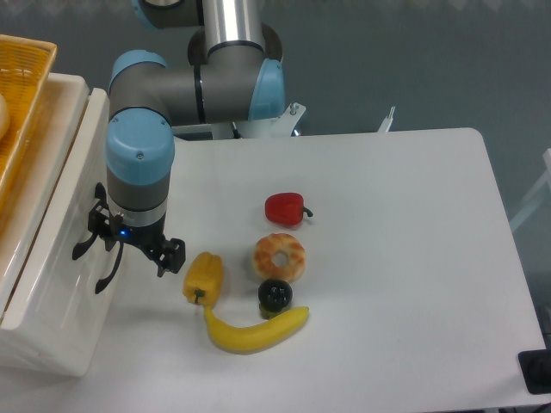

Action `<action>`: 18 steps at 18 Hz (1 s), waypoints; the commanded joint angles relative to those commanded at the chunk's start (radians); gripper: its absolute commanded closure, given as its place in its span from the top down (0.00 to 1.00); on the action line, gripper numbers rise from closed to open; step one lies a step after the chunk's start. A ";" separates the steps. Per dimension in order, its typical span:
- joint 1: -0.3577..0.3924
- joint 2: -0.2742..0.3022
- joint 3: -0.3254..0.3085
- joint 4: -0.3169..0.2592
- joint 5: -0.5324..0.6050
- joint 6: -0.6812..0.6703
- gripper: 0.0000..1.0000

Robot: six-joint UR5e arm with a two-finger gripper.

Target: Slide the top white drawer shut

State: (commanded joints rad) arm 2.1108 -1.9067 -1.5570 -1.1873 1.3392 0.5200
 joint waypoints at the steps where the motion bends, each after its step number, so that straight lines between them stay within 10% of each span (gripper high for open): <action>1: 0.002 0.000 0.000 0.000 0.000 0.000 1.00; 18: 0.090 0.014 0.058 -0.002 0.104 0.066 1.00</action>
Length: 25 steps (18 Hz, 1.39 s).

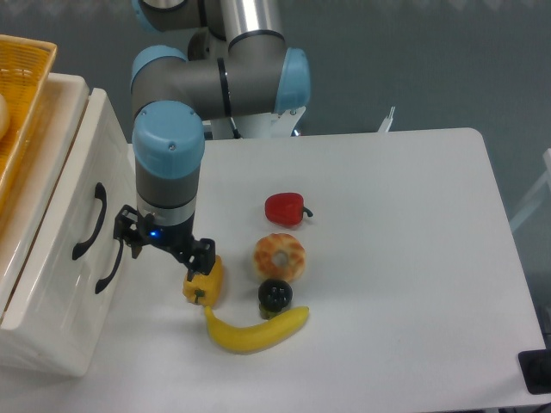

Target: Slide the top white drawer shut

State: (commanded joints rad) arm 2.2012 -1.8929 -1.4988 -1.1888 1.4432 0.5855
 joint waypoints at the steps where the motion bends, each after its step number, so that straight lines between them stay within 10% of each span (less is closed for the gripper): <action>1: 0.011 0.000 0.002 0.000 0.034 0.069 1.00; 16: 0.302 0.077 -0.012 -0.011 0.132 1.000 1.00; 25: 0.430 0.126 -0.055 -0.046 0.063 1.175 1.00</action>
